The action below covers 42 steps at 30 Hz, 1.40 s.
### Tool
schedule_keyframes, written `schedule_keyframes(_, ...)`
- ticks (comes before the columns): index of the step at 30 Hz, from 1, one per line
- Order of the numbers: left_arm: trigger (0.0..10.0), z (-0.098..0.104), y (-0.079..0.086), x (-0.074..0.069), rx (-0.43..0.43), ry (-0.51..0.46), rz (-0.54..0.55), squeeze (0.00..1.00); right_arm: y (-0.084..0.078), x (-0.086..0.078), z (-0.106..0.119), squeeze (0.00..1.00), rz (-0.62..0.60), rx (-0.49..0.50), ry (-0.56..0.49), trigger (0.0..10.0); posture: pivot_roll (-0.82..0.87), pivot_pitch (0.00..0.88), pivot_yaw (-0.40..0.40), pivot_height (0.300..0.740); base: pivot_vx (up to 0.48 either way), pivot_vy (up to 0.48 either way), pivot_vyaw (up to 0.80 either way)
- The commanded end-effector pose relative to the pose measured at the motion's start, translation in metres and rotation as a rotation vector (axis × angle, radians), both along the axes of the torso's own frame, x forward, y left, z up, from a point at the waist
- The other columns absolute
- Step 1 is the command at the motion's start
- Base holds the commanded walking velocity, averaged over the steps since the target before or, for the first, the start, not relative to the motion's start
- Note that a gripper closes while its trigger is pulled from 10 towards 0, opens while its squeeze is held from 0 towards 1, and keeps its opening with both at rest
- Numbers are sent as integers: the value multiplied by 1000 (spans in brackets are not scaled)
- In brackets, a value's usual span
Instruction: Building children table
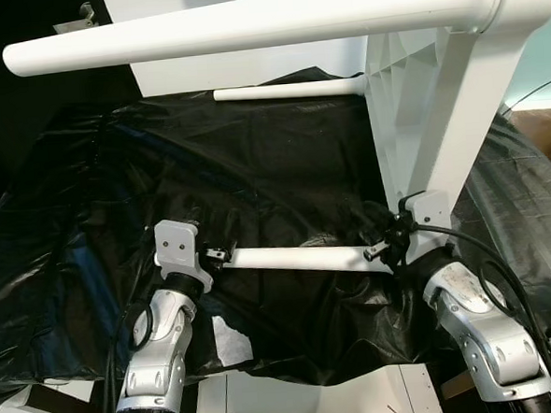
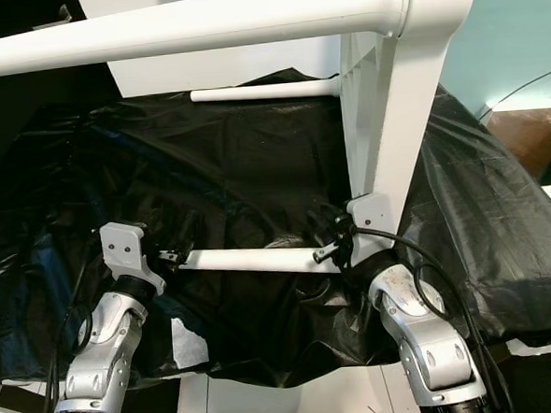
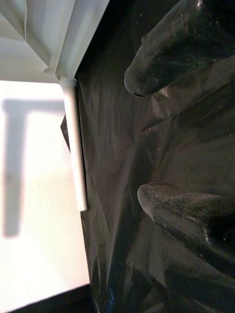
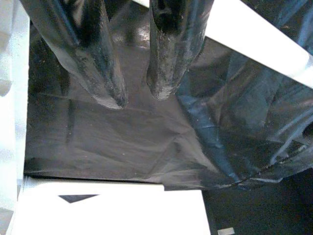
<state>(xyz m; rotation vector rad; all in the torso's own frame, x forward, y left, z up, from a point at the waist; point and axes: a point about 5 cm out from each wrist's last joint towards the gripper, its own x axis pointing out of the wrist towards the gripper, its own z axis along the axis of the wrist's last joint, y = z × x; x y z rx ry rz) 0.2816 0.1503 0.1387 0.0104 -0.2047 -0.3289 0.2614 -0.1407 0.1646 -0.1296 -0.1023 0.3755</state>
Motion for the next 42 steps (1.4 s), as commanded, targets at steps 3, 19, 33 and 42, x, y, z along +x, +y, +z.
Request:
schedule_keyframes(3,10000,1,0,1,-3,-10,13,0,1,3,0,0,-28,-9,-13,10000,-5,36,2,740,0,0,0)
schedule_keyframes(19,10000,1,-8,6,-7,-8,-26,0,-39,-11,1,0,-401,2,-74,10000,-55,39,21,740,0,0,0)
schedule_keyframes(33,10000,3,-13,9,5,-23,-37,0,-1,-16,10,0,-200,-57,-111,10000,-69,39,14,740,0,0,0)
schedule_keyframes(42,10000,0,6,5,100,-30,-45,0,-2,-22,4,0,-184,-66,-77,10000,-56,42,3,740,0,0,0)
